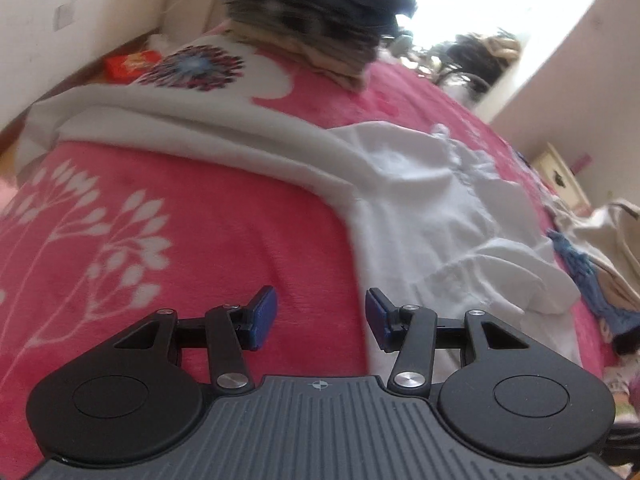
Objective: Fold clothes
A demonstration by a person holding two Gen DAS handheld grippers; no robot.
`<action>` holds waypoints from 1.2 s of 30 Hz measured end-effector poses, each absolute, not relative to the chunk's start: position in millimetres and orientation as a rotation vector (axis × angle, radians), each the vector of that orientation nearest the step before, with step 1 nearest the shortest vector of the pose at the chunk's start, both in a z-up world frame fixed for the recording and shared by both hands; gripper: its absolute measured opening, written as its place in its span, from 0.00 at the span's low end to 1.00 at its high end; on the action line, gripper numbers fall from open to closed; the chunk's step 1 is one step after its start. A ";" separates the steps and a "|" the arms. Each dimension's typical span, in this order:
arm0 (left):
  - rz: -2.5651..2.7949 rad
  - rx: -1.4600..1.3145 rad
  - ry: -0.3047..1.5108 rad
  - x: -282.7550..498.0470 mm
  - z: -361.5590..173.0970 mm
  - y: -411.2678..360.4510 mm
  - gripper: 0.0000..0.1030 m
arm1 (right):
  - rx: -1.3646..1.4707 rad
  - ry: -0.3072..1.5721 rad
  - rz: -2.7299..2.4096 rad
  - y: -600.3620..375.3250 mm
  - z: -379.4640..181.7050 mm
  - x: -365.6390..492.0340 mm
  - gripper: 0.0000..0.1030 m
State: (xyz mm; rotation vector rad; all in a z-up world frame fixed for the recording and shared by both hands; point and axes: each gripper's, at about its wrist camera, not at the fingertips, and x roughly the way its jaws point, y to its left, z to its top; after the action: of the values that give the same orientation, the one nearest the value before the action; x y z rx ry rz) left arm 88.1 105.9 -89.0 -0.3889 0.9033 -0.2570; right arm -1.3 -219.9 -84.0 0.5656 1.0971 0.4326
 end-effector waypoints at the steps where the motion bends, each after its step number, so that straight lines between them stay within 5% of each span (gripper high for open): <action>1: -0.284 -0.380 0.899 88.9 -87.2 99.5 0.47 | 0.579 1.081 0.401 -232.5 -83.5 -4.3 0.56; 9: -0.529 -0.305 0.926 87.9 -75.9 32.0 0.48 | 0.711 0.934 0.200 -311.8 -69.1 -25.1 0.56; 16: -0.574 -0.194 0.941 83.8 -78.4 4.4 0.48 | 0.581 0.877 0.252 -296.3 -62.2 2.1 0.56; 24: -0.619 0.035 0.938 97.1 -89.4 -34.1 0.48 | 0.761 0.916 0.242 -300.8 -81.3 37.6 0.55; 26: -0.617 0.140 0.916 98.4 -93.5 -47.1 0.42 | 0.781 0.919 0.222 -305.8 -85.7 34.8 0.55; 28: -0.611 0.242 0.901 98.2 -97.4 -58.7 0.09 | 0.798 0.929 0.194 -312.0 -91.3 29.3 0.55; 36: -0.631 0.630 0.608 58.0 -70.8 -59.5 0.01 | 0.826 0.937 0.114 -340.1 -101.3 8.7 0.55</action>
State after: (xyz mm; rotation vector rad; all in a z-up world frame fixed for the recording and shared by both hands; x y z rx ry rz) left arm 58.0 -59.5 -70.8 0.6299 0.6075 -0.6309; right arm 8.7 -340.1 -101.3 0.8259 0.9371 0.1137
